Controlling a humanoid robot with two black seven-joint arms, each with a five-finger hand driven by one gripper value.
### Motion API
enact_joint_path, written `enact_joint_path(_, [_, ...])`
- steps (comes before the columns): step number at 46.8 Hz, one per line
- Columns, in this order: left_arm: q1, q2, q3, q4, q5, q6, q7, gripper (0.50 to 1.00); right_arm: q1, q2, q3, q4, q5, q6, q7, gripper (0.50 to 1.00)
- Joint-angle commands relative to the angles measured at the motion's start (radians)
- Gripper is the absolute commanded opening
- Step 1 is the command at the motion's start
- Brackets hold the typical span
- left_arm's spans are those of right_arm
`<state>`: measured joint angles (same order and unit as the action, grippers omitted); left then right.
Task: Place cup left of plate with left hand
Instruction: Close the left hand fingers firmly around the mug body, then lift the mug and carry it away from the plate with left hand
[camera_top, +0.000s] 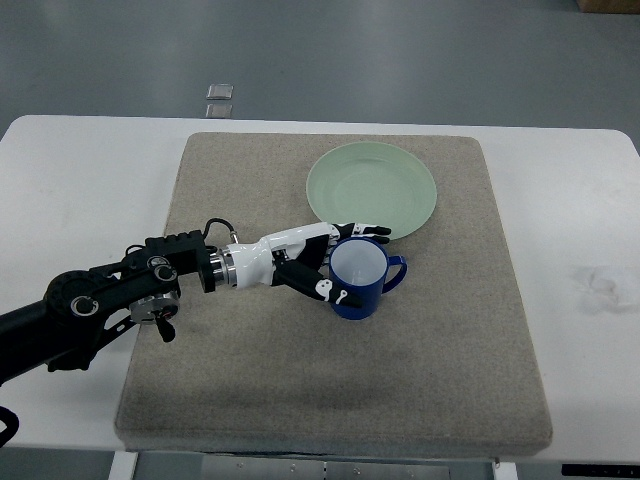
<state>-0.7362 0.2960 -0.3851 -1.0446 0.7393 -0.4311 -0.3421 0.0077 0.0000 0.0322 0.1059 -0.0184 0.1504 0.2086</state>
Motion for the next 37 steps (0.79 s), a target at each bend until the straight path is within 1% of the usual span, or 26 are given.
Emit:
enact_joint_path(1, [0.0,-0.001,0.0,0.0,0.0,0.0,-0.002,0.971,0.0,0.0,0.0,0.0,0.0,0.0,0.0,0.932])
enact_joint_path(3, [0.0,-0.001,0.002,0.0,0.0,0.0,-0.002,0.952,0.0,0.0,0.0,0.0,0.0,0.0,0.0,0.932])
enact_joint_path(5, [0.0,-0.003,0.002,0.0,0.0,0.0,-0.002,0.922,0.0,0.0,0.0,0.0,0.0,0.0,0.0,0.932])
enact_joint_path(8, [-0.002,-0.006,0.002,0.0,0.003,0.0,-0.002,0.898,0.0,0.0,0.0,0.0,0.0,0.0,0.0,0.932])
enact_joint_path(10, [0.0,-0.006,0.002,0.0,0.006,0.0,-0.002,0.866,0.0,0.0,0.0,0.0,0.0,0.0,0.0,0.932])
enact_joint_path(14, [-0.002,-0.006,0.002,0.0,0.008,0.0,-0.002,0.851,0.0,0.0,0.0,0.0,0.0,0.0,0.0,0.932])
enact_joint_path(16, [-0.002,-0.008,0.002,0.0,0.009,0.002,-0.002,0.819,0.0,0.0,0.0,0.0,0.0,0.0,0.0,0.932])
enact_joint_path(19, [-0.002,-0.011,0.002,0.0,0.023,0.0,-0.003,0.799,0.0,0.0,0.0,0.0,0.0,0.0,0.0,0.932])
enact_joint_path(23, [-0.002,-0.012,0.002,0.0,0.035,0.002,-0.005,0.735,0.0,0.0,0.0,0.0,0.0,0.0,0.0,0.932])
enact_joint_path(24, [-0.002,-0.012,0.002,0.0,0.037,0.002,-0.003,0.707,0.0,0.0,0.0,0.0,0.0,0.0,0.0,0.932])
enact_joint_path(25, [-0.002,-0.012,0.002,0.0,0.037,0.002,-0.003,0.669,0.0,0.0,0.0,0.0,0.0,0.0,0.0,0.932])
enact_joint_path(28, [-0.002,-0.012,0.002,0.002,0.037,0.002,-0.003,0.6,0.0,0.0,0.0,0.0,0.0,0.0,0.0,0.932])
enact_joint_path(33, [-0.002,-0.014,0.0,0.009,0.035,0.005,-0.003,0.576,0.0,0.0,0.0,0.0,0.0,0.0,0.0,0.932])
enact_joint_path(37, [-0.002,-0.012,-0.003,0.012,0.034,0.011,-0.005,0.572,0.0,0.0,0.0,0.0,0.0,0.0,0.0,0.932])
